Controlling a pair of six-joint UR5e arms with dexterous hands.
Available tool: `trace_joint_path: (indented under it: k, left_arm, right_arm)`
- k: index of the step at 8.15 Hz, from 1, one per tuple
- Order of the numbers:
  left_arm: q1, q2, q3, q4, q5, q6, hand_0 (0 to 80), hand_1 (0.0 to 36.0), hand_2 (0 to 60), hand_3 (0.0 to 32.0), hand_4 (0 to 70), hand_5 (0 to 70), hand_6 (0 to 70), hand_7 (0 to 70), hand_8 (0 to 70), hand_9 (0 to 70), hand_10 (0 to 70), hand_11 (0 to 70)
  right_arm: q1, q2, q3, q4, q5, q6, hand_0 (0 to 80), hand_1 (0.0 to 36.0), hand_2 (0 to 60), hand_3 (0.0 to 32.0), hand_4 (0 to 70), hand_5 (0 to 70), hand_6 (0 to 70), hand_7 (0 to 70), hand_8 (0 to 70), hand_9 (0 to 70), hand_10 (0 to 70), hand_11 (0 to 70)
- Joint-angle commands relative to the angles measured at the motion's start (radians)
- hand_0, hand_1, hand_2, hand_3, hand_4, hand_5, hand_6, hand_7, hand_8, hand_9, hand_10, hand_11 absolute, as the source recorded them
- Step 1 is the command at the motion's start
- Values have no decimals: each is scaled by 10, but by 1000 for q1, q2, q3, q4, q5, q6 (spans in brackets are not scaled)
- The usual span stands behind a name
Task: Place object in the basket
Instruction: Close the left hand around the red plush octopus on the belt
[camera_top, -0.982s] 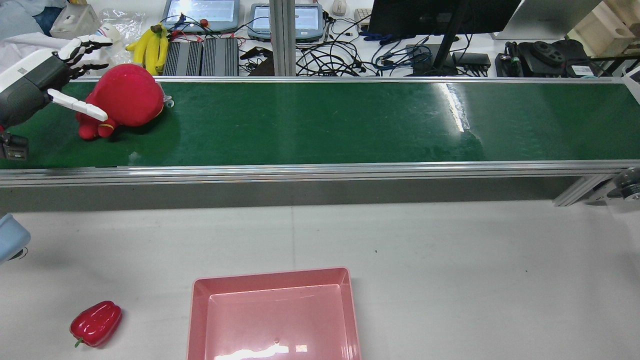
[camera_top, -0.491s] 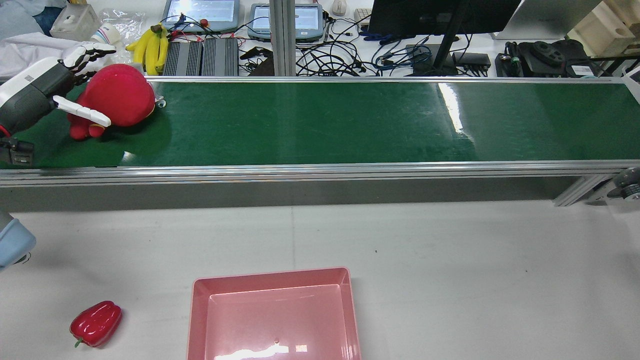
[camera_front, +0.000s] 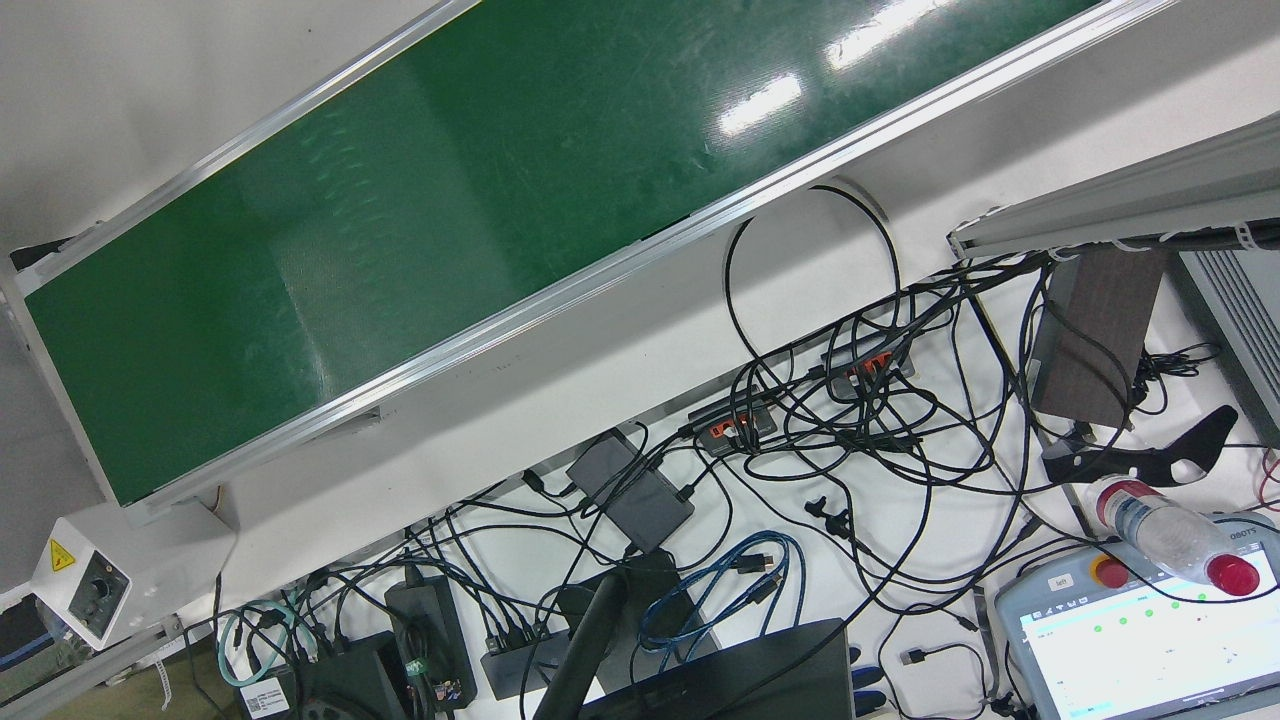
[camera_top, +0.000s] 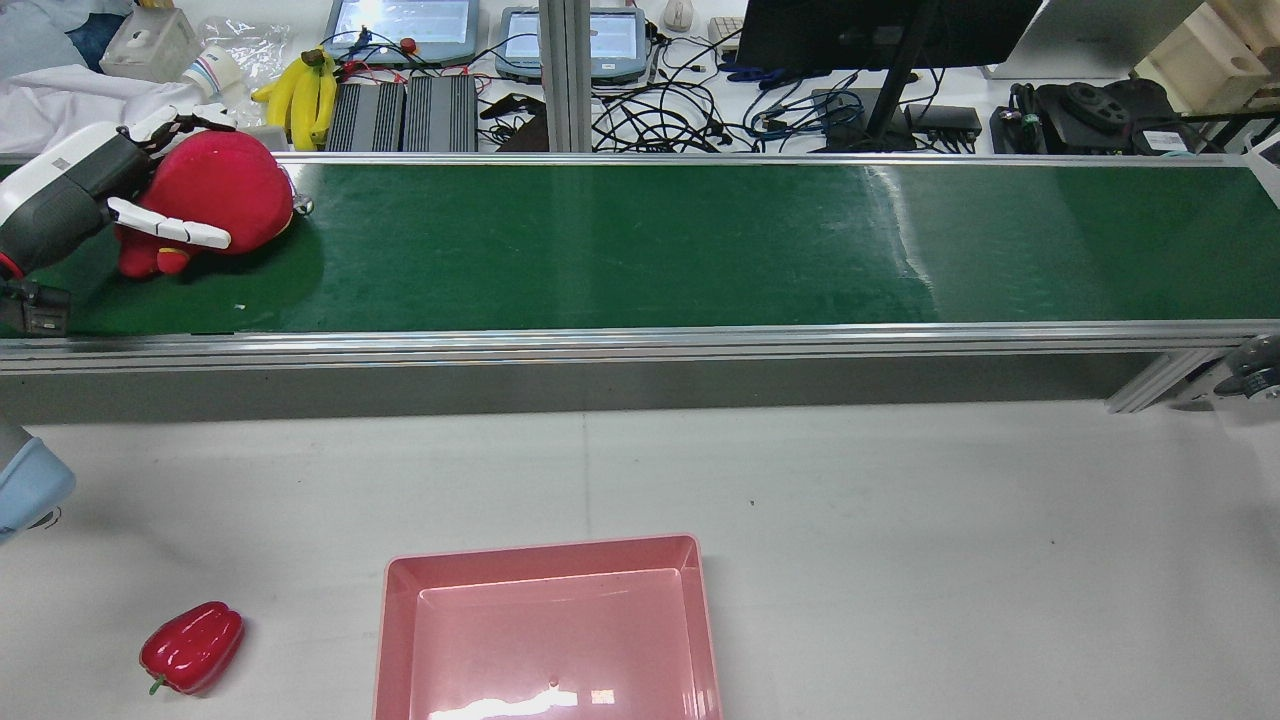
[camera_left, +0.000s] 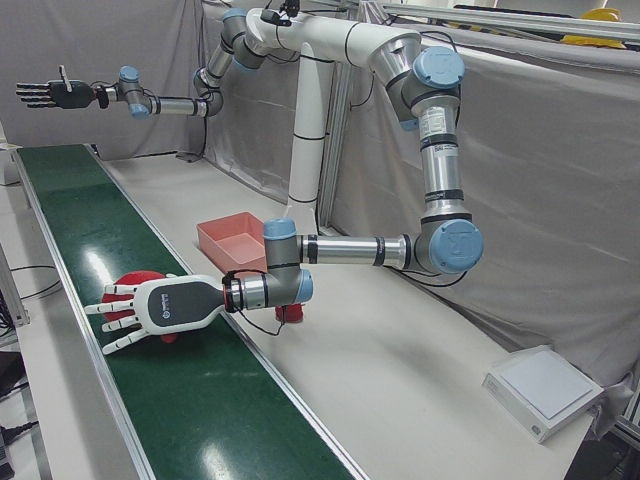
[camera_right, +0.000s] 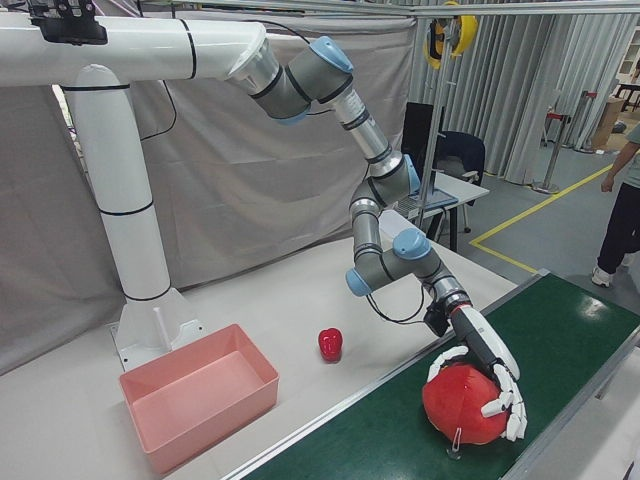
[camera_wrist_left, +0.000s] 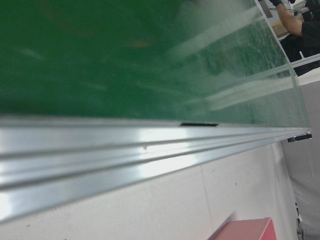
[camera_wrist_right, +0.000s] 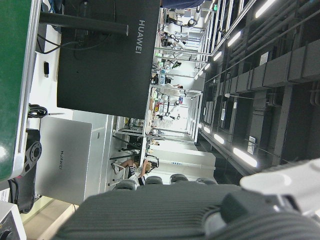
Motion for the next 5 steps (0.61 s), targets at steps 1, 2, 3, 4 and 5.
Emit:
trace_joint_path:
  k: [1,2,3,4,5]
  left_arm:
    - [-28,0,-11,14,6,-15,489,182,600,0,525,700,372,525,450,557,447,633]
    - [-42,1,-45,17,10,-59,479,165,600,0,486,700,364,532,452,561,443,625]
    - [-44,9,-88,18,15,-134,470,162,600,0,456,700,361,532,451,563,444,626]
    - [-36,17,-122,15,45,-194,464,158,600,0,430,700,358,529,452,562,442,623]
    - [-31,15,-143,15,137,-219,464,157,600,0,426,700,359,529,453,561,440,621]
  right_arm:
    - [0,0,1,0,0,0,0,0,0,0,0,0,0,0,0,0,0,0]
    - [2,0,2,0,0,0,0,0,0,0,0,0,0,0,0,0,0,0]
    - [2,0,2,0,0,0,0,0,0,0,0,0,0,0,0,0,0,0]
    - [2,0,1,0,0,0,0,0,0,0,0,0,0,0,0,0,0,0]
    - [2,0,1,0,0,0,0,0,0,0,0,0,0,0,0,0,0,0]
